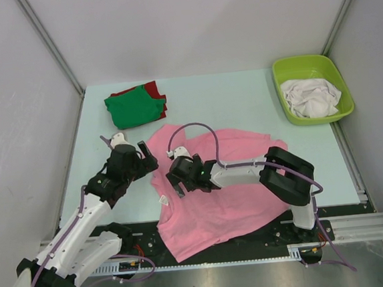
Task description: Fold and stack the t-shirts
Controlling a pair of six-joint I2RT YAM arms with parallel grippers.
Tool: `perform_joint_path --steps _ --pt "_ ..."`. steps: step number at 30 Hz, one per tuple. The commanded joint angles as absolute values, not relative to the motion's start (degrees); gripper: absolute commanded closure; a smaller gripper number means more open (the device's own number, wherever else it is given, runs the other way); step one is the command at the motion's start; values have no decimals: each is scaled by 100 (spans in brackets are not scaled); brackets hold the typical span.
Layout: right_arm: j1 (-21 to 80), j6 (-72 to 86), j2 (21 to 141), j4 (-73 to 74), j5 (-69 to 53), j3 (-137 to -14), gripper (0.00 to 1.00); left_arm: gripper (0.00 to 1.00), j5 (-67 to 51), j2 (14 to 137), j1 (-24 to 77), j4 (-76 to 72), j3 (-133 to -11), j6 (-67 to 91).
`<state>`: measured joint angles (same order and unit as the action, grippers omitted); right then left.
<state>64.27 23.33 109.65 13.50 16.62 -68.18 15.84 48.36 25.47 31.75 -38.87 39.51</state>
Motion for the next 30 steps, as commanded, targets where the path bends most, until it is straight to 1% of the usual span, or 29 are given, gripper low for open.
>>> perform_joint_path --steps 1,6,10,11,14,15,16,17,18,21,22,24,25,28,30 --pt "6679 2645 11303 2592 2056 -6531 0 2 1591 4650 2505 3269 -3920 3920" --pt "6776 2848 10926 2646 2442 -6311 0 2 1574 4544 2496 3322 -3937 3911" --pt "6549 2839 9873 2523 2847 -6311 0 2 1486 4474 2496 3278 -3999 3911" --pt "6235 2821 9331 2522 2952 -6311 0 2 1468 4474 2496 3287 -4060 3902" --pt "5426 2672 8642 2566 3050 -6311 0 2 1415 4526 2505 3270 -4139 3867" --pt "4709 2620 8553 2601 2989 -6328 0 2 1415 4526 2496 3270 -4148 3867" --pt "4345 2593 8491 2593 2893 -6337 0 2 1354 4535 2505 3226 -4157 3867" --pt "4029 2567 8473 2584 2735 -6328 0 2 1336 4535 2496 3199 -4149 3858" --pt "3408 2514 8481 2532 2673 -6337 0 2 1327 4544 2496 3182 -4148 3858" --pt "2683 2382 8735 2435 2576 -6389 0 2 1301 4605 2487 3138 -4175 3850" --pt "2220 2434 8823 2443 2523 -6416 0 2 1266 4623 2487 3112 -4184 3850" --pt "1673 2470 9034 2339 2242 -6477 0 2 1213 4649 2487 3076 -4192 3850" --pt "1548 2478 9096 2286 2172 -6478 3 2 1187 4649 2487 3059 -4201 3824" --pt "1205 2496 9368 2154 1978 -6583 5 2 1239 4693 2487 3032 -4228 3771" --pt "1117 2452 9500 2066 2047 -6644 8 2 1213 4737 2479 3032 -4263 3736"
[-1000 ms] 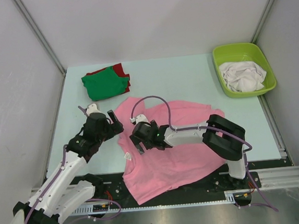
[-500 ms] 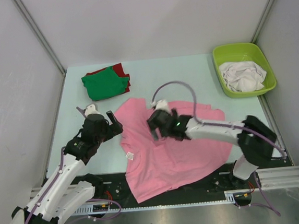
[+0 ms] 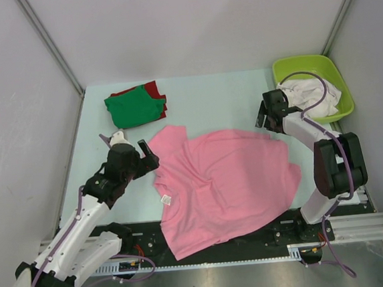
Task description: Fold and stack the t-shirts
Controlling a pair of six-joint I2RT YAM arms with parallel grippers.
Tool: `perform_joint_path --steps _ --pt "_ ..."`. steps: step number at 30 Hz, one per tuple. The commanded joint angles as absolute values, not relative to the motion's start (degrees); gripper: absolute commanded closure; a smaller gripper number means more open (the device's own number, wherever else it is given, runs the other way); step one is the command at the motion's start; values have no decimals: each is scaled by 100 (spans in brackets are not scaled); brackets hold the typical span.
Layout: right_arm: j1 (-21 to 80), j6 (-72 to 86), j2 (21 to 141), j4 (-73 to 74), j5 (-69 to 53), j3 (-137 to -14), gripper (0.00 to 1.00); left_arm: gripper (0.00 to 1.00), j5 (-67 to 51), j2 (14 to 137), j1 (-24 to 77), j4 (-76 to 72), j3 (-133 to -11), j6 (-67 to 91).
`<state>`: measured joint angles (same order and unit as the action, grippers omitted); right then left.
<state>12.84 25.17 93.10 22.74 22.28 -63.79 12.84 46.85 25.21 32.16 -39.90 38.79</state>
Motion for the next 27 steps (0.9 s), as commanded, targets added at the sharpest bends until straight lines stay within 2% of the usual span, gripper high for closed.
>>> perform_joint_path --steps 1,6,10,12,24,27 --pt "1038 2435 9614 2048 2135 -6653 9 2 1204 4790 2487 3024 -4297 3692" --pt "835 2531 9992 1995 1977 -6662 16 2 1178 4922 2470 2910 -4307 3612" --pt "835 2487 10291 1925 1943 -6662 33 2 1116 5027 2461 2839 -4263 3586" --pt "835 2505 10406 1881 1916 -6662 37 2 1107 5045 2443 2813 -4245 3577" --pt "1072 2496 10476 1802 1846 -6662 43 2 1020 5106 2373 2734 -4210 3542" --pt "1134 2531 10520 1802 1881 -6662 54 2 1020 5098 2364 2742 -4228 3542"
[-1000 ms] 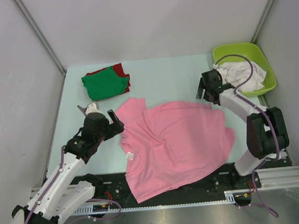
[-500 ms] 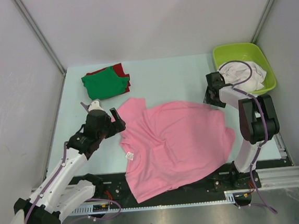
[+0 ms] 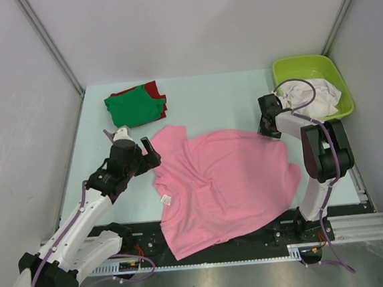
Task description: Fold and stack the t-shirts
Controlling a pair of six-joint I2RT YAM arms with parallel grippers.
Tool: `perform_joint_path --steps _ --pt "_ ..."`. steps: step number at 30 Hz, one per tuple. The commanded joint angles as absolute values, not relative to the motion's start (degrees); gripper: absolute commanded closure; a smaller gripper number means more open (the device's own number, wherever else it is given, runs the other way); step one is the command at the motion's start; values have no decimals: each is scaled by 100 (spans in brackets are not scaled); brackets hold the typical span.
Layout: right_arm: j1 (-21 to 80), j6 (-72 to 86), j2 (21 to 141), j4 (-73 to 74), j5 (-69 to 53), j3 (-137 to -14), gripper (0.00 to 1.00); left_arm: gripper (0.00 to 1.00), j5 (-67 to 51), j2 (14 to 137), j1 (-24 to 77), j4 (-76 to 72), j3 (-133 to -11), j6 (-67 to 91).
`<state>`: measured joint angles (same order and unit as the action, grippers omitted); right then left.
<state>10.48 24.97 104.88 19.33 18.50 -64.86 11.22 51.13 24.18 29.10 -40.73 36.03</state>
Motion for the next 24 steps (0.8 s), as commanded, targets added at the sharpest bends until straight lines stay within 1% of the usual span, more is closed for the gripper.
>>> perform_joint_path --steps 1,6,7,9,13,19,24 --pt "1142 2540 10564 1810 1863 -6662 59 2 1020 5080 2364 2751 -4228 3542" --pt "1195 2593 10626 1854 1854 -6662 69 2 1037 5036 2373 2786 -4219 3533" --pt "1195 2601 10635 1854 1854 -6662 76 2 1037 5036 2364 2786 -4193 3542" --pt "1204 2610 10643 1872 1881 -6662 81 2 1037 5019 2356 2786 -4184 3533" --pt "1187 2593 10635 1819 2012 -6662 100 2 1028 5001 2347 2795 -4140 3533" --pt "1178 2584 10556 1687 2215 -6881 100 2 1020 5018 2347 2795 -4166 3533" --pt "1178 2505 10582 1696 2399 -7539 100 2 1020 5054 2338 2821 -4245 3516"
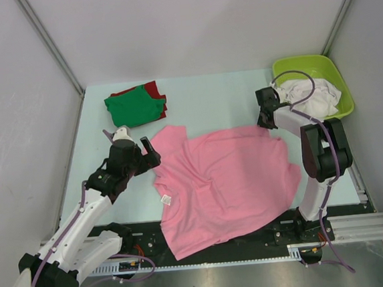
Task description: Fold and stack the t-shirts
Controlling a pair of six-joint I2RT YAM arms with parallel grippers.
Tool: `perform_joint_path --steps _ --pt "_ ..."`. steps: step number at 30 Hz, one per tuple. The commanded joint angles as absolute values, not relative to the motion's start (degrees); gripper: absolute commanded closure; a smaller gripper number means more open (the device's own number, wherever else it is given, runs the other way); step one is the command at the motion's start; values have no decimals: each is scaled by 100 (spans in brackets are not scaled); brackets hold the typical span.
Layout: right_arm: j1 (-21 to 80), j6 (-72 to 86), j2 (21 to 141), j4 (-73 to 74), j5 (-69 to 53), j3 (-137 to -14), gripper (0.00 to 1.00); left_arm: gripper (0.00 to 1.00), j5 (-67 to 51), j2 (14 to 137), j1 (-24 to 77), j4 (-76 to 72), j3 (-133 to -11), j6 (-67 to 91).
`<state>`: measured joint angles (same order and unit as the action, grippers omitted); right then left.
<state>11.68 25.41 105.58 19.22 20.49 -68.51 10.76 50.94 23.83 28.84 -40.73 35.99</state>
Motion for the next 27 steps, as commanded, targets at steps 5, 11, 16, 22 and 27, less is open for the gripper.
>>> perform_joint_path --steps 5,11,16,22,27 --pt "1152 2303 10942 1793 2513 -8234 100 2 1063 5089 2347 2839 -4289 3498" --pt "1073 2118 11828 2197 2900 -9385 100 2 1090 5133 2329 2874 -4324 3498" --pt "888 2100 12365 2311 3094 -10045 100 2 1116 5159 2338 2857 -4324 3516" --pt "659 2144 13025 2593 3041 -10924 100 1 1282 5764 2329 2550 -4429 3516" --pt "554 2233 13052 2514 2760 -10951 100 1 1826 6933 2303 2610 -5218 3612"
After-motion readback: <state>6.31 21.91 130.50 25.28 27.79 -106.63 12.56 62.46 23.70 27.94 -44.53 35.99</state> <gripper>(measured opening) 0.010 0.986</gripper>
